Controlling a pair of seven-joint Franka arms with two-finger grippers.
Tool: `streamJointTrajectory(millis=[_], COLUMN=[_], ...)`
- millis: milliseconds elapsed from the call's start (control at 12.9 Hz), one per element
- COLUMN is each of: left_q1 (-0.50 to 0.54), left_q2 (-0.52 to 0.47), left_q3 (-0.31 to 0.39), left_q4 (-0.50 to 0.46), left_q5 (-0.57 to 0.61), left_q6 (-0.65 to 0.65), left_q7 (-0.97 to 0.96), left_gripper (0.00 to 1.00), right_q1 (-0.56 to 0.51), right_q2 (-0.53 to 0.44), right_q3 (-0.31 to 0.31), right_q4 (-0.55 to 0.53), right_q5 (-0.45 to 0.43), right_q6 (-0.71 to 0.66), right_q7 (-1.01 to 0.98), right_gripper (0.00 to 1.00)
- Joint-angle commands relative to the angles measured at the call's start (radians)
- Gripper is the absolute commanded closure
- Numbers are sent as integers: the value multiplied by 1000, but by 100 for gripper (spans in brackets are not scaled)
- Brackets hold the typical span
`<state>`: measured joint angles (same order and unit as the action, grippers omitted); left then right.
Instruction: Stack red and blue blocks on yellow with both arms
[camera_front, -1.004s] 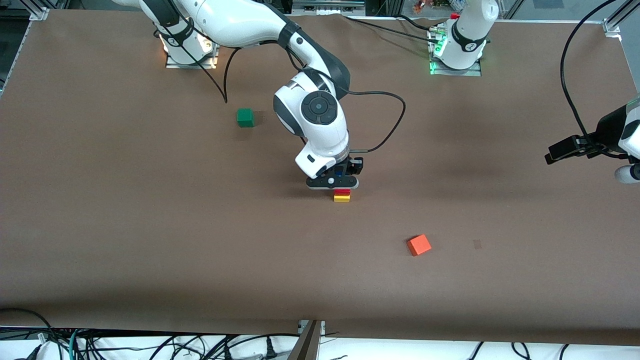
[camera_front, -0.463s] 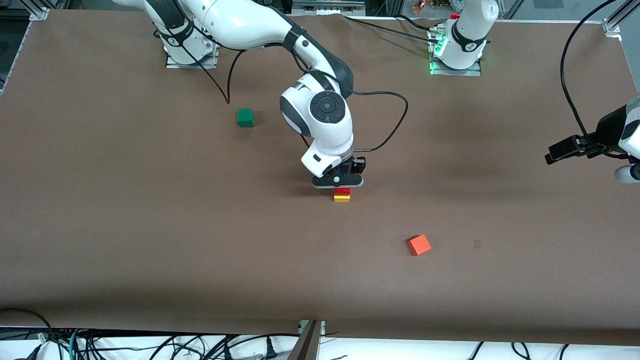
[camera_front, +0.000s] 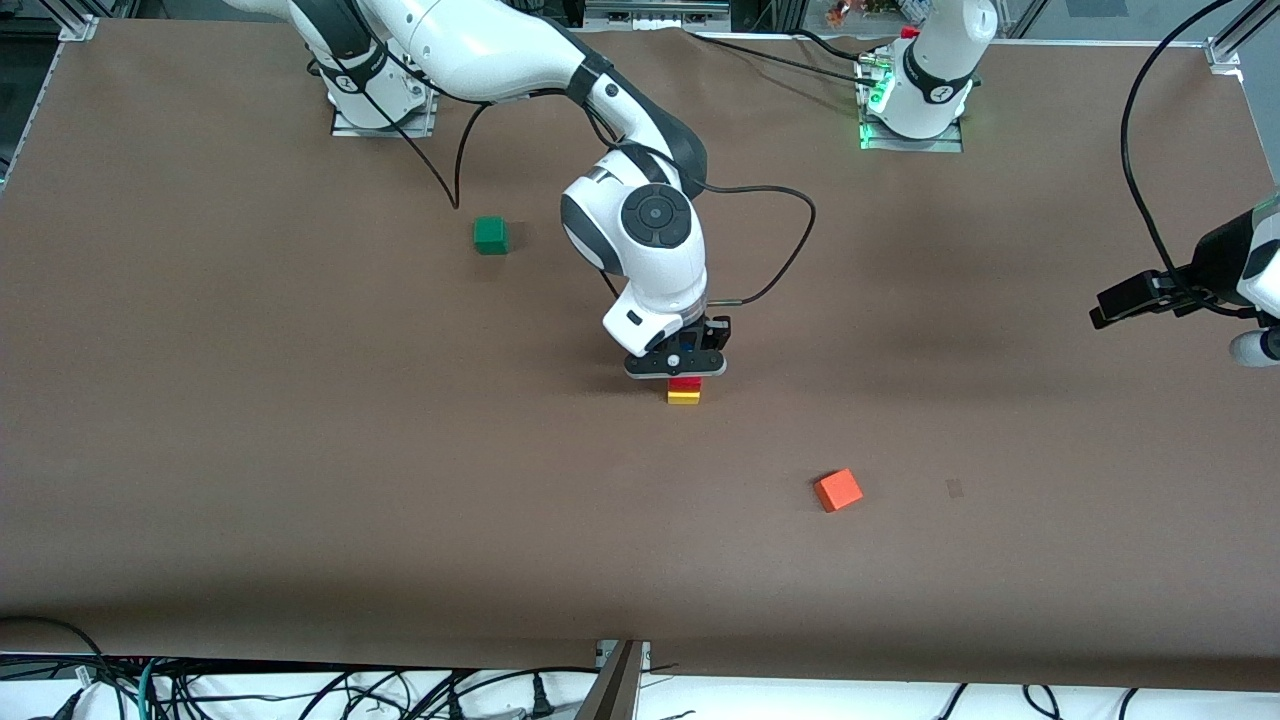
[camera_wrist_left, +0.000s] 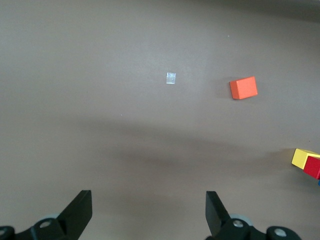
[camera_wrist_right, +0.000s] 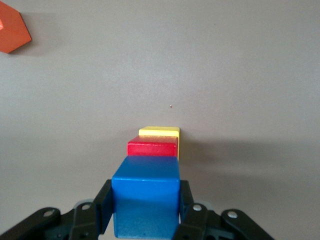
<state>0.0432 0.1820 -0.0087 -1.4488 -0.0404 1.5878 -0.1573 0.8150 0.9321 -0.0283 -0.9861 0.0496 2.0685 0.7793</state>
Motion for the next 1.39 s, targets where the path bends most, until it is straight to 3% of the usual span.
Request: streamJointTrajectory(millis=[0, 77, 154, 463, 772, 1081, 1158, 1313], left_q1=[1, 1, 1, 1, 3, 3, 3, 12], left_q2=[17, 17, 17, 17, 17, 17, 17, 17], left_q3=[-4, -4, -2, -4, -2, -2, -2, 3], left_q4=[30, 30, 30, 30, 30, 30, 30, 30], left_q5=[20, 20, 20, 20, 20, 20, 20, 20], left_q6=[-5, -5, -5, -5, -5, -5, -5, -5], left_q7=[-1, -1, -1, -1, -1, -1, -1, 1], left_gripper=[0, 0, 0, 0, 0, 0, 0, 0], right_q1=[6, 4, 3, -5, -101, -244, -275, -321], right_q2=[25, 25, 24, 13, -71, -217, -263, -407], right_q3=[-9, -9, -9, -12, -1, -7, -9, -12], right_q4=[41, 41, 41, 41, 38, 9, -26, -200], right_q5=[-14, -14, -14, -7, 4, 97, 148, 174], right_q6=[8, 13, 13, -19, -90, -330, -364, -361], right_q7=[-2, -2, -2, -3, -6, -105, -142, -221], right_gripper=[26, 7, 0, 0, 0, 0, 0, 0])
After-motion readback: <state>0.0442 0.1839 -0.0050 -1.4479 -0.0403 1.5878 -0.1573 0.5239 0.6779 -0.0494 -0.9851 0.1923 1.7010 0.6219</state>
